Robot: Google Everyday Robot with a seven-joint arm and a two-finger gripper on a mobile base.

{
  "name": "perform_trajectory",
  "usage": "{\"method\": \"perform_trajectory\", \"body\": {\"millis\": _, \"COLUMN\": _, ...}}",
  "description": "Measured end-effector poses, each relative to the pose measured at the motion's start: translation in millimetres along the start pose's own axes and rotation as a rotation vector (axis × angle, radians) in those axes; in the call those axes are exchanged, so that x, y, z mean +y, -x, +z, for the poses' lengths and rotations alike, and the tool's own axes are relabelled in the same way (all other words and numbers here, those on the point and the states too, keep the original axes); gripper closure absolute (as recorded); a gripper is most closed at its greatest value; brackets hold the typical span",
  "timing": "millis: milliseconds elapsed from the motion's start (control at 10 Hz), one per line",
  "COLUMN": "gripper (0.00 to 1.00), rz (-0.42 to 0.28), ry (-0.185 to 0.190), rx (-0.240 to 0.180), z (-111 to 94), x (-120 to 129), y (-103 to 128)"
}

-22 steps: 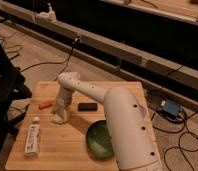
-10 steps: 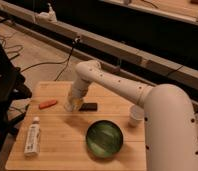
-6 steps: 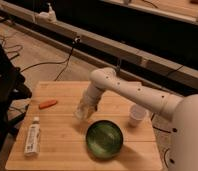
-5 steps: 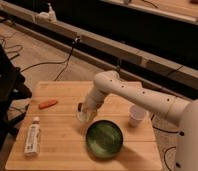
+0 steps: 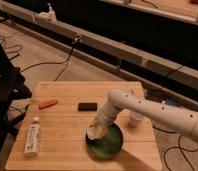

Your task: Place the white sponge in the ceramic bowl

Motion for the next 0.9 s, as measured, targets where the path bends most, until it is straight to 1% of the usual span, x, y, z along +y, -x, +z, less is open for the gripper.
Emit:
{"method": "perform_trajectory", "body": {"millis": 100, "gripper": 0.47, "rz": 0.02, "ry": -0.003, "rx": -0.011, "z": 0.2, "x": 6.6, "y": -3.6}}
{"method": "perform_trajectory", "body": {"millis": 300, "gripper": 0.27, "rz": 0.018, "ry": -0.027, "rx": -0.027, "z": -1.2, "x": 5.8, "y": -0.6}}
{"method": "perform_trajectory", "body": {"millis": 400, "gripper": 0.21, "rz": 0.009, "ry": -0.034, "rx": -0.03, "z": -2.0, "x": 3.0, "y": 2.7}}
{"method": "perform_trajectory", "body": {"millis": 900, "gripper": 0.2, "rz": 0.006, "ry": -0.034, "rx": -0.03, "z": -2.1, "x": 2.8, "y": 3.0}}
